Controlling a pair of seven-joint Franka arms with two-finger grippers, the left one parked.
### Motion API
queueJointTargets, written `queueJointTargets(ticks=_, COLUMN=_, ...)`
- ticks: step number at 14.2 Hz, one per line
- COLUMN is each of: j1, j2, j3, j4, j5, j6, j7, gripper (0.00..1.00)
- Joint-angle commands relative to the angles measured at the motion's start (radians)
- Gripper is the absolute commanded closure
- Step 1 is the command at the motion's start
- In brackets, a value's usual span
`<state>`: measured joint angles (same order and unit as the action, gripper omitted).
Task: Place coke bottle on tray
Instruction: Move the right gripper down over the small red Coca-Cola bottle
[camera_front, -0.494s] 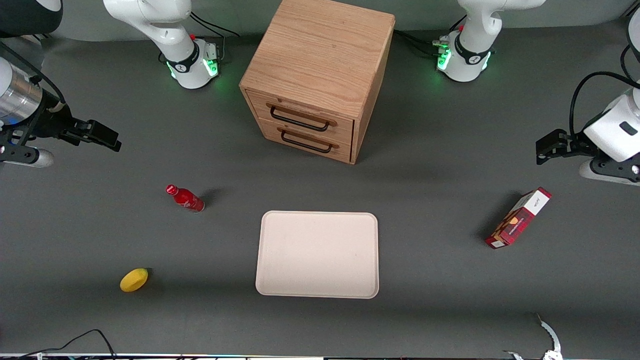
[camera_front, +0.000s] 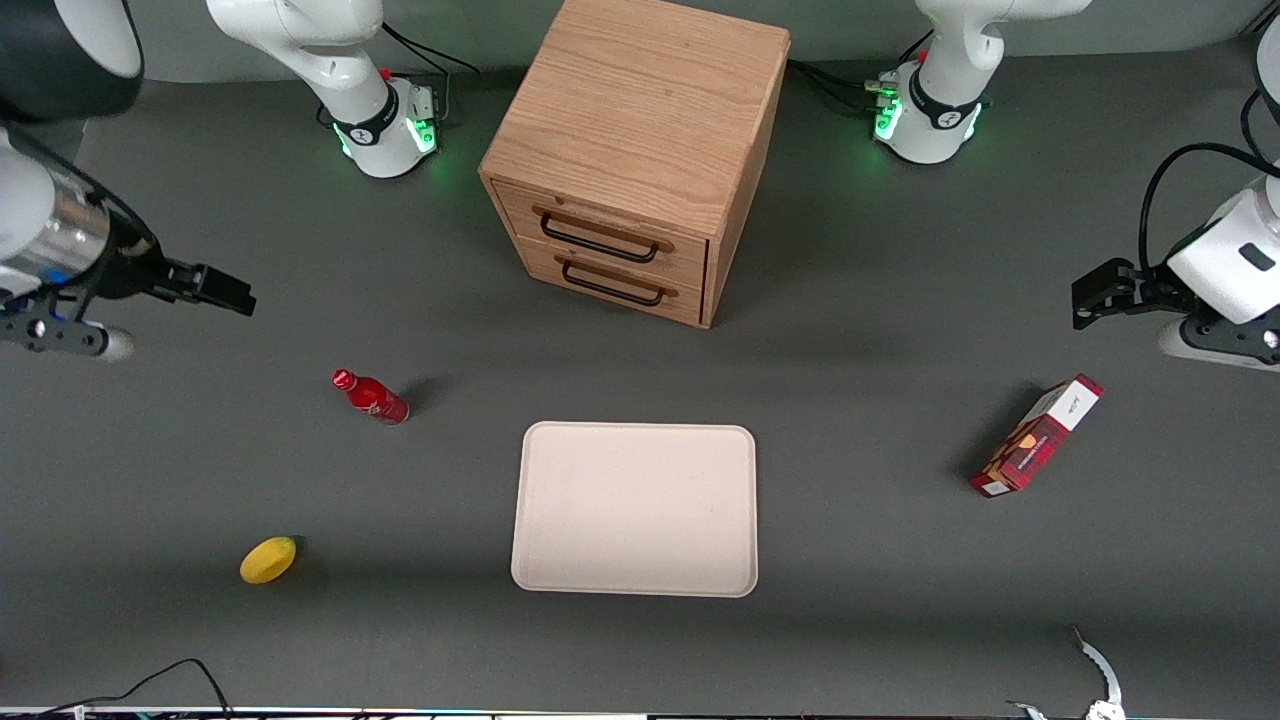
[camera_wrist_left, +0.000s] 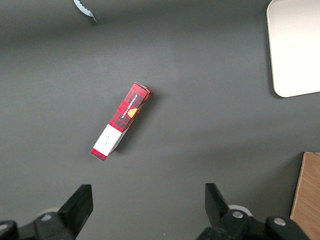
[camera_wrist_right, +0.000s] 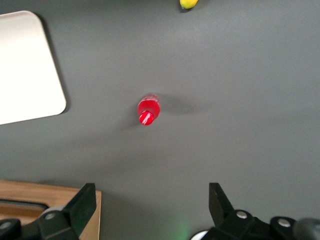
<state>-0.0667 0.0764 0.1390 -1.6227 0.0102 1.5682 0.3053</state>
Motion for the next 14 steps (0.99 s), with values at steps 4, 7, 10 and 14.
queueJointTargets(ticks=4, j1=0.03, j2=-0.021, j3=-0.012, j4=-0.388, j5=0.033, j6=0.431, j7=0.003, gripper=0.0)
queueJointTargets(ticks=7, j1=0.031, j2=0.016, j3=0.036, j4=-0.477, j5=0.02, j6=0.59, j7=0.073, gripper=0.0)
queueJointTargets(ticks=10, j1=0.031, j2=0.035, j3=0.039, j4=-0.56, j5=-0.028, j6=0.728, j7=0.081, gripper=0.0)
queueJointTargets(ticks=14, j1=0.027, j2=0.042, j3=0.039, j4=-0.591, j5=-0.055, j6=0.773, j7=0.08, gripper=0.01)
